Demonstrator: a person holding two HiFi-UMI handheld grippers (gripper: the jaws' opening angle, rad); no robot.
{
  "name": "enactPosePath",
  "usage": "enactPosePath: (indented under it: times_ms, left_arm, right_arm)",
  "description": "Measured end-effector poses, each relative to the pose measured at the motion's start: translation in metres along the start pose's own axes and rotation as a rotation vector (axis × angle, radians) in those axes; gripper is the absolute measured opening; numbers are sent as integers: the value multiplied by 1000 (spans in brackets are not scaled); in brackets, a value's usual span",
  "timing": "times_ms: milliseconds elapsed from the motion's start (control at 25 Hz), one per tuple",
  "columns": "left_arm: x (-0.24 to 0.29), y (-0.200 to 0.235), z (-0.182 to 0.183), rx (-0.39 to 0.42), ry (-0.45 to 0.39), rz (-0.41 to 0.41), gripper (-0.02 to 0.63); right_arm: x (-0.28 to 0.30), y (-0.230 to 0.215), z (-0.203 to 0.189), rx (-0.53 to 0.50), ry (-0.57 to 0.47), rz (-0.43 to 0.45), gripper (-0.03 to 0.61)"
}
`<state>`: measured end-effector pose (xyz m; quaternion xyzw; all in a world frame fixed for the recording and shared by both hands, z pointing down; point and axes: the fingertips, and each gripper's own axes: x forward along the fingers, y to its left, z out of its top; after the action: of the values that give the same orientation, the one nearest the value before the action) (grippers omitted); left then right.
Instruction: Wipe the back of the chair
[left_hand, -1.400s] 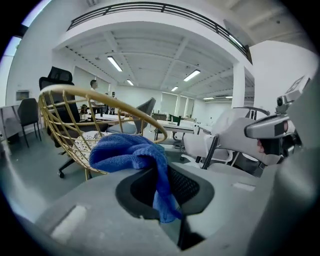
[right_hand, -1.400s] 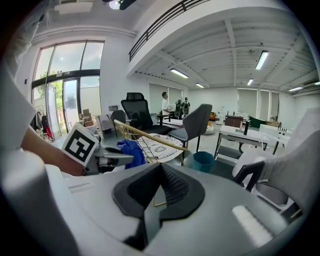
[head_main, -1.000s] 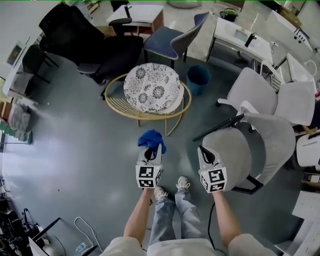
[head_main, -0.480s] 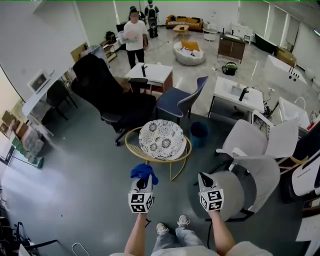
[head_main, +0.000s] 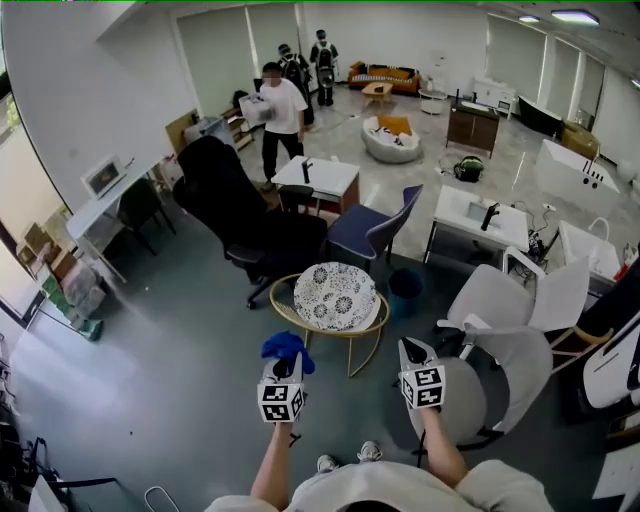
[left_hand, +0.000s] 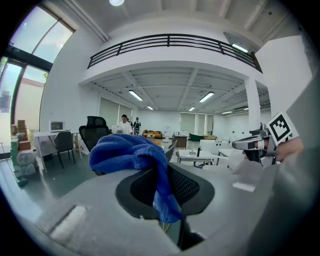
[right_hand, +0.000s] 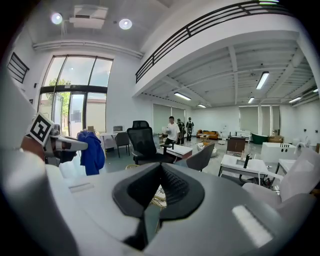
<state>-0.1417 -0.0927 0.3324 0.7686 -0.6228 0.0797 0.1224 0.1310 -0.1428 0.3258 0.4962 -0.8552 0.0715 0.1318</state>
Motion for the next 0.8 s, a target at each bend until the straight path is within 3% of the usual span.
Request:
enactPosePath:
  times_ms: [280, 800]
  left_arm:
    - [-19, 12, 32, 23, -61, 27, 51]
    - [-24, 22, 47, 22, -87, 37, 51]
  right_arm:
    - [-1, 14, 32, -58, -38, 19, 0]
    - [5, 19, 54, -78, -74, 14, 0]
